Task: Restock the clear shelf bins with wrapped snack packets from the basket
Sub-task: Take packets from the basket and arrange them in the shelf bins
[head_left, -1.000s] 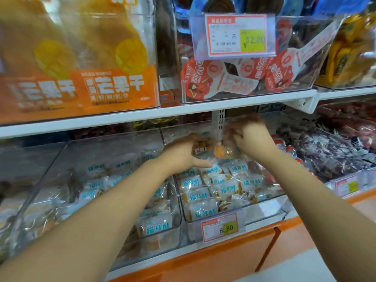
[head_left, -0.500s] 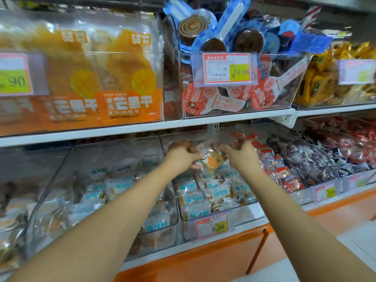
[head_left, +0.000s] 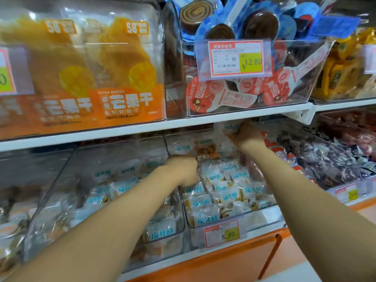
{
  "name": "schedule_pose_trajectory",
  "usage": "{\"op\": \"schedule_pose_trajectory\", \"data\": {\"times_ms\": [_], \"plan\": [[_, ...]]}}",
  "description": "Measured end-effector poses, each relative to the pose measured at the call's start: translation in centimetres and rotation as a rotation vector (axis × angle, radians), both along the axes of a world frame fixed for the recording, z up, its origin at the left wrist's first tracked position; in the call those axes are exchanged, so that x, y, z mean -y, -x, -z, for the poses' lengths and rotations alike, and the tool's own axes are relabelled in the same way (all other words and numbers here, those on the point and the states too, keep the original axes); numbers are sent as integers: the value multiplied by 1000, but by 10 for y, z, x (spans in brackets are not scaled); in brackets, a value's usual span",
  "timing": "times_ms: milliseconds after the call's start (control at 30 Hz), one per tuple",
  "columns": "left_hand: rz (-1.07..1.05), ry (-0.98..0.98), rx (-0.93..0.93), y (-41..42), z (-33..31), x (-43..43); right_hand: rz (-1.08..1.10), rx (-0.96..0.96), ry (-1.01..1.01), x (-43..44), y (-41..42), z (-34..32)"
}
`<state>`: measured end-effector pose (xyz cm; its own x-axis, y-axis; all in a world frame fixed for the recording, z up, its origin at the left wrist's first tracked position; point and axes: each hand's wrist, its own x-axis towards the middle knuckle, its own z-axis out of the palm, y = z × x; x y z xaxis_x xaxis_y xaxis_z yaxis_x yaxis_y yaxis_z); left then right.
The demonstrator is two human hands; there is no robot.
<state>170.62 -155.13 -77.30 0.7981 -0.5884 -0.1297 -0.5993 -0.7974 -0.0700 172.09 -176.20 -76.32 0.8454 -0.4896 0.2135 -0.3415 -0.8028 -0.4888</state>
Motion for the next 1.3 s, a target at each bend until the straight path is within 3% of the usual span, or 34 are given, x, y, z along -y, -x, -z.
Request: {"op": "schedule_pose_trajectory", "data": {"times_ms": [133,333,500,667,800,967,1067,1200,1300], "plan": [[-10,-77,57,0,2,6,2,-107,69,-2,-16,24],[-22,-71,70,-4,3,8,31,20,26,-12,-20,38],[-30,-65,107,-8,3,12,-23,78,192,-18,-17,48],[-37,-55,83,-3,-1,11,-123,-140,284,-17,-3,51],[-34,202,24,12,-5,-2,-95,-195,238,-31,35,37],[90,778,-74,81,-1,-33,-131,84,146,-67,105,19],[51,1074,-14,129,12,-70,-260,87,201,-104,155,20],[-81,1041,-101,180,39,-125,-571,-29,306,-161,215,38],[-141,943,-240,210,70,-163,-730,-261,368,-191,250,62]]}}
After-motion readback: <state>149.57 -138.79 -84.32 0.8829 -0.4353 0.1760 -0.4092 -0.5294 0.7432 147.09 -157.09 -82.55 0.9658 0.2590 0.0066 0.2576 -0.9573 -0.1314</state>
